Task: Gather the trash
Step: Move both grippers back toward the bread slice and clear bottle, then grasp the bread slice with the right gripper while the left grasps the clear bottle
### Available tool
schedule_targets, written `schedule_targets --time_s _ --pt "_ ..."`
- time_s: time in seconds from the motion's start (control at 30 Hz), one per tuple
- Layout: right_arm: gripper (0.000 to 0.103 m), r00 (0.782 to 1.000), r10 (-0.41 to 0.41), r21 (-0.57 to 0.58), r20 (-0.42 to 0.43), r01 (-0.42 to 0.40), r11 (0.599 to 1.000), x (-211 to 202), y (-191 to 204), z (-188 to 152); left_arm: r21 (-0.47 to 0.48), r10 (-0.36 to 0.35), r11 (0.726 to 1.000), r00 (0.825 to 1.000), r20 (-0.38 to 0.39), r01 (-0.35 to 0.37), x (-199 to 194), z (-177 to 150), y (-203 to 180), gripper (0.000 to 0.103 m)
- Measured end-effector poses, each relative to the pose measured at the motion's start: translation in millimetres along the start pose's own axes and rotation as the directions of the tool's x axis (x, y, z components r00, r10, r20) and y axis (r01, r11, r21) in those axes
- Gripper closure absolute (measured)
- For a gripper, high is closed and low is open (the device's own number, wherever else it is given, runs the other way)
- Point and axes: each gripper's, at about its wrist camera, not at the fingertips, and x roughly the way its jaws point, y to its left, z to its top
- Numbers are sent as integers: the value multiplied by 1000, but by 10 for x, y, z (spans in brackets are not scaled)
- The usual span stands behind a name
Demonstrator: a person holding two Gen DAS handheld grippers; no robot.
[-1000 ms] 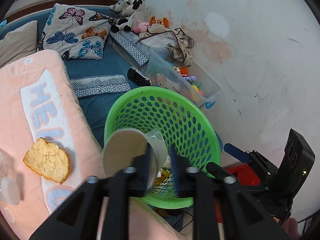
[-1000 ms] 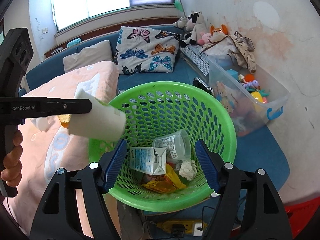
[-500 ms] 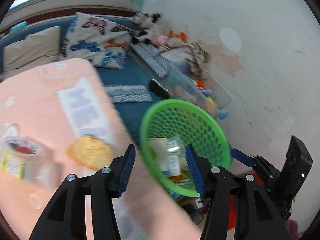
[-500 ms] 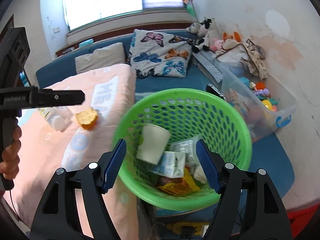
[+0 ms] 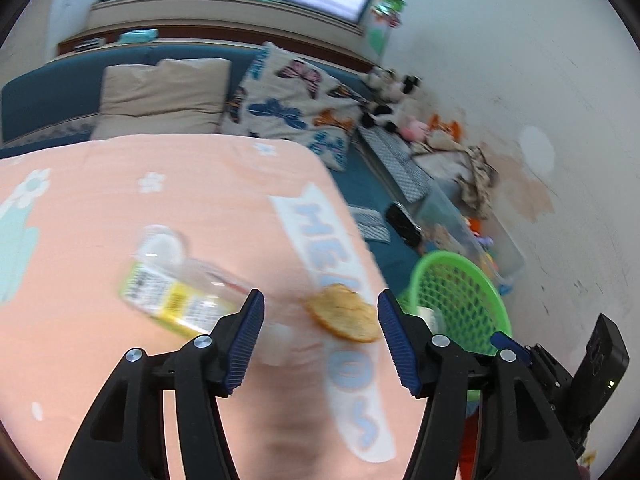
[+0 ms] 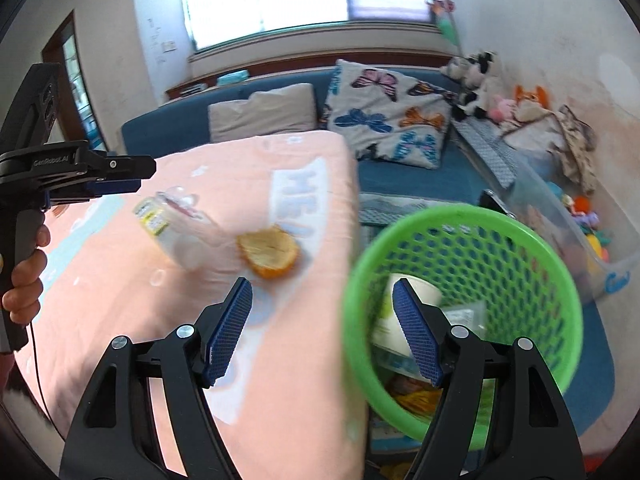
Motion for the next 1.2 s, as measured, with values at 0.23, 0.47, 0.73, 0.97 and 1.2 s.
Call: schedule_targets --time_s 0.23,0.47,0.73,0.97,1.2 --pt "30 997 75 -34 -30 -76 996 316 285 142 -74 67 995 998 21 -65 -183 35 410 46" --pt "30 990 96 -81 -98 -105 991 796 446 193 -127 76 989 997 4 -74 -141 91 653 46" --pt "26 980 123 -77 -155 -136 988 1212 378 199 -71 57 996 997 -59 -61 214 173 591 40" --pt "24 978 101 -83 -183 -118 990 1456 324 205 84 107 991 990 -91 -99 475 194 437 26" --pt "24 977 90 -89 -194 -109 990 1593 279 201 153 106 984 988 -109 -89 611 196 411 18"
